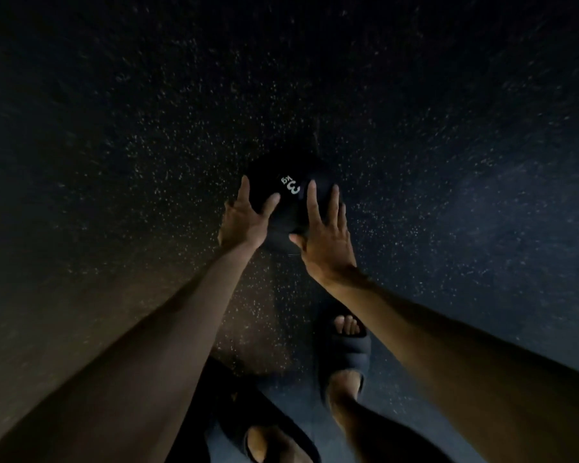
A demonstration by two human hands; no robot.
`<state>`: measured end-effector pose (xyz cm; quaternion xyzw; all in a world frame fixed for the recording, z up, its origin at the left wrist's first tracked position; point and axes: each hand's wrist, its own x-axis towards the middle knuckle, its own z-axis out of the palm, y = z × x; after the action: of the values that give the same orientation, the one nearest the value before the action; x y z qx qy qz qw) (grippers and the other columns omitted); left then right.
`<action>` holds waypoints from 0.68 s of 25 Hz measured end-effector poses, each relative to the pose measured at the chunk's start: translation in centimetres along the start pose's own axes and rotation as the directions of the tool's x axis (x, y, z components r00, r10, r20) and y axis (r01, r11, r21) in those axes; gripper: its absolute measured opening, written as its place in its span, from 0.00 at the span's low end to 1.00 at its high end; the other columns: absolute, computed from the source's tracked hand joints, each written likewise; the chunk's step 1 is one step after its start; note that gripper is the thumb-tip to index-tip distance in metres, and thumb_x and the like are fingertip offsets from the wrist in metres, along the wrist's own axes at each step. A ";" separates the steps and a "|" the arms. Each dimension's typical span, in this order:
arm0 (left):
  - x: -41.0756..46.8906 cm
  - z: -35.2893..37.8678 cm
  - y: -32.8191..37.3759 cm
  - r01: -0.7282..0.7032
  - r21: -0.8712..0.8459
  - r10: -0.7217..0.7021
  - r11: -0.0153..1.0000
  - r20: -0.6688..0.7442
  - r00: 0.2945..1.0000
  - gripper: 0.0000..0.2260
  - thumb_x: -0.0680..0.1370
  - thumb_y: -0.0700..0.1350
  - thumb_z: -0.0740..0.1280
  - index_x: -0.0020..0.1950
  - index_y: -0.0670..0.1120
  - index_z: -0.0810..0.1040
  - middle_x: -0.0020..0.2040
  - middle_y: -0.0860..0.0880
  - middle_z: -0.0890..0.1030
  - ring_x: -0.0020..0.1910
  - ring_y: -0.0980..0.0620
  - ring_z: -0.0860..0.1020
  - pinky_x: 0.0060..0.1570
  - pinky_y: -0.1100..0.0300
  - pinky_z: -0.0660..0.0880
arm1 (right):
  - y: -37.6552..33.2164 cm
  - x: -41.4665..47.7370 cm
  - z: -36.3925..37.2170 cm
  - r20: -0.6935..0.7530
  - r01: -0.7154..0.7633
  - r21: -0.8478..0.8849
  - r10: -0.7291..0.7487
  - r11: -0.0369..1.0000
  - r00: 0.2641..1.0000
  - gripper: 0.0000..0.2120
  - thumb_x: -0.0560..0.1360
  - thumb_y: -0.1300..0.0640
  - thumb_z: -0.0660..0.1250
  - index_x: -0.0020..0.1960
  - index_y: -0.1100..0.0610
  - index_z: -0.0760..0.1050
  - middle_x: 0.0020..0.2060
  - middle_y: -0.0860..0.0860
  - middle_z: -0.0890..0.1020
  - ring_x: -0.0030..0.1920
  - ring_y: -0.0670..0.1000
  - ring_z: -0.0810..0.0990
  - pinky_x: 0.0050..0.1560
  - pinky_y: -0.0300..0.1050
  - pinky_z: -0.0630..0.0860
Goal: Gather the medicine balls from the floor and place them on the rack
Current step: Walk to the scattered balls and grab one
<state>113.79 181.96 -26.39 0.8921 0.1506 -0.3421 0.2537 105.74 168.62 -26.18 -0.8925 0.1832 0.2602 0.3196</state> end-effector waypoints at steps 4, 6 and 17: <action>-1.9 -0.5 0.5 -0.256 0.132 0.257 0.958 0.009 0.966 0.43 0.78 0.63 0.65 0.82 0.54 0.42 0.81 0.37 0.49 0.78 0.35 0.56 0.73 0.38 0.62 | -4.0 6.7 -3.8 0.101 -0.090 -0.062 0.096 0.994 0.990 0.45 0.79 0.42 0.64 0.79 0.40 0.31 0.80 0.57 0.37 0.79 0.69 0.44 0.75 0.66 0.58; -0.5 -0.2 0.6 -0.303 0.206 0.308 0.930 0.011 0.951 0.50 0.74 0.62 0.70 0.81 0.53 0.36 0.81 0.36 0.41 0.80 0.36 0.48 0.76 0.38 0.57 | -5.9 10.8 -5.4 0.132 -0.138 -0.080 0.147 0.987 0.980 0.44 0.79 0.40 0.65 0.80 0.39 0.35 0.81 0.57 0.42 0.78 0.71 0.48 0.74 0.68 0.59; 16.5 -9.8 9.1 -0.063 0.058 0.051 0.996 0.196 0.979 0.49 0.70 0.63 0.75 0.80 0.62 0.45 0.79 0.40 0.56 0.76 0.36 0.60 0.70 0.36 0.66 | -8.2 13.8 -8.4 0.087 -0.113 0.024 0.111 0.993 0.990 0.42 0.79 0.39 0.62 0.79 0.37 0.34 0.82 0.53 0.44 0.81 0.59 0.46 0.78 0.63 0.57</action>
<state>134.95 181.47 -28.33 0.8660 0.0883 -0.4249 0.2484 123.71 166.77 -24.82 -0.8642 0.2228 0.3131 0.3248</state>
